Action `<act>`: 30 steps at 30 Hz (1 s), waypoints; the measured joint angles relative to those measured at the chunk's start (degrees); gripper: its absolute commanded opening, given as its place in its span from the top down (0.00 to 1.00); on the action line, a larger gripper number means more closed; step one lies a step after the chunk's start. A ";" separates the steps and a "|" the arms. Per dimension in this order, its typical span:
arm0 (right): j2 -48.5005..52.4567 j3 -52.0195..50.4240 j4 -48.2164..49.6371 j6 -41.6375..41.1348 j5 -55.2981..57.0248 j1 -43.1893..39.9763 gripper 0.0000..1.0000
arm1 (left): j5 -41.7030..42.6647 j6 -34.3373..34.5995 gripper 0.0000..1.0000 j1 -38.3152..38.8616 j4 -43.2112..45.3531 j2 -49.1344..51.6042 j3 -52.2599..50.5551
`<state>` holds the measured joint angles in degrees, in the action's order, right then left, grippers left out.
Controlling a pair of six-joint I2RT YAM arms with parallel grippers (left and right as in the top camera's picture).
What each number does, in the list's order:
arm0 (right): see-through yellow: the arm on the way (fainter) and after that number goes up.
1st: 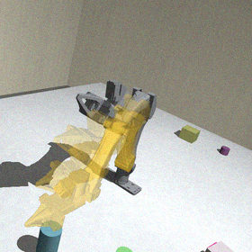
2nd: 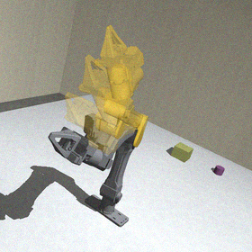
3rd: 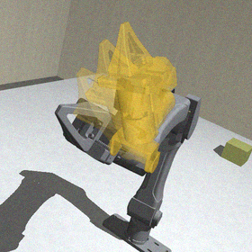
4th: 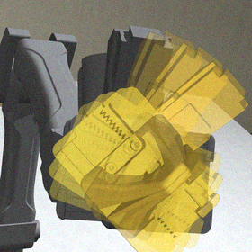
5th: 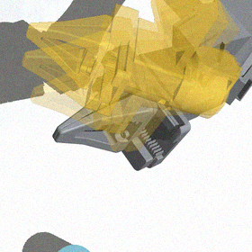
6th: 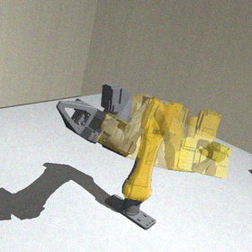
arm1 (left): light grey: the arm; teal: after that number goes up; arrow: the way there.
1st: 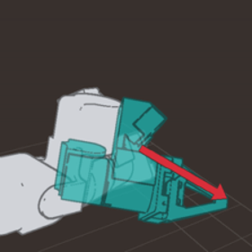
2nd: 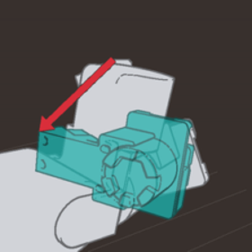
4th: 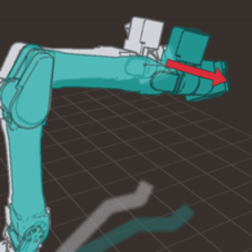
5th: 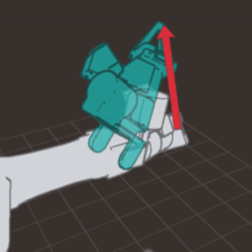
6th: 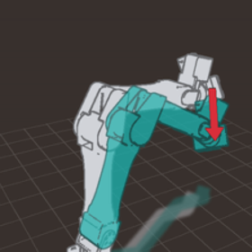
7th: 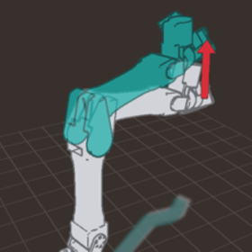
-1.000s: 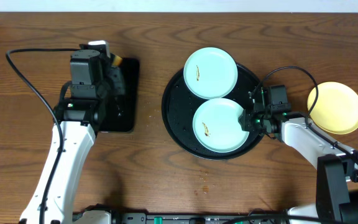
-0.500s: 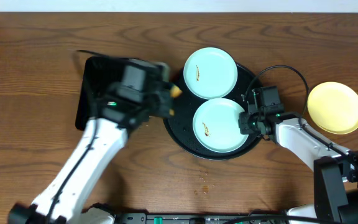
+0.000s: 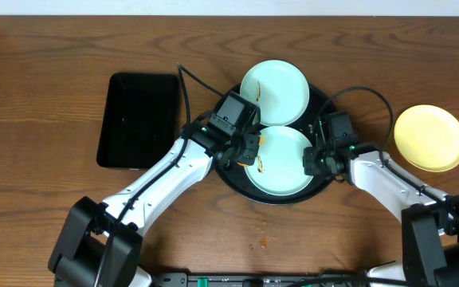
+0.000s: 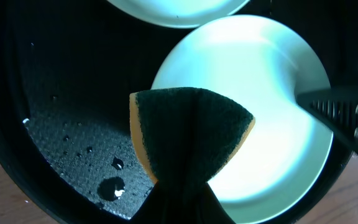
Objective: Clean dirty plates on tray and stack at the side
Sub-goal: 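Carry the sponge with the left gripper onto the lower blue plate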
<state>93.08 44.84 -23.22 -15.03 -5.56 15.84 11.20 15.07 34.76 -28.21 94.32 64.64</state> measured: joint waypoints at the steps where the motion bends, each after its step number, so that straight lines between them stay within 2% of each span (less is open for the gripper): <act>1: -0.17 0.00 -0.20 0.15 -0.11 0.15 0.62 | -0.11 0.04 0.93 0.00 0.26 0.00 0.00; 4: -0.48 0.00 -0.83 0.37 0.63 0.35 0.58 | -0.48 0.24 0.93 0.04 1.46 0.00 0.00; 8: -0.52 -0.02 -0.52 0.59 2.25 0.66 0.57 | -0.87 1.14 0.93 0.70 4.44 0.00 -0.20; 18: -0.52 -0.15 4.15 2.80 4.52 0.70 0.73 | -0.96 3.39 0.93 2.93 9.18 2.58 -0.66; 25: -0.52 -0.96 3.76 3.10 4.55 0.70 0.76 | -1.09 4.44 0.93 2.95 9.18 8.74 -0.79; 30: -0.52 -1.18 3.78 3.43 4.55 0.70 0.86 | -1.07 4.44 0.93 2.95 10.05 11.02 -1.01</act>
<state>92.55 43.66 -19.44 -11.60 -1.02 16.53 10.13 19.51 37.71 -18.15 105.34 63.64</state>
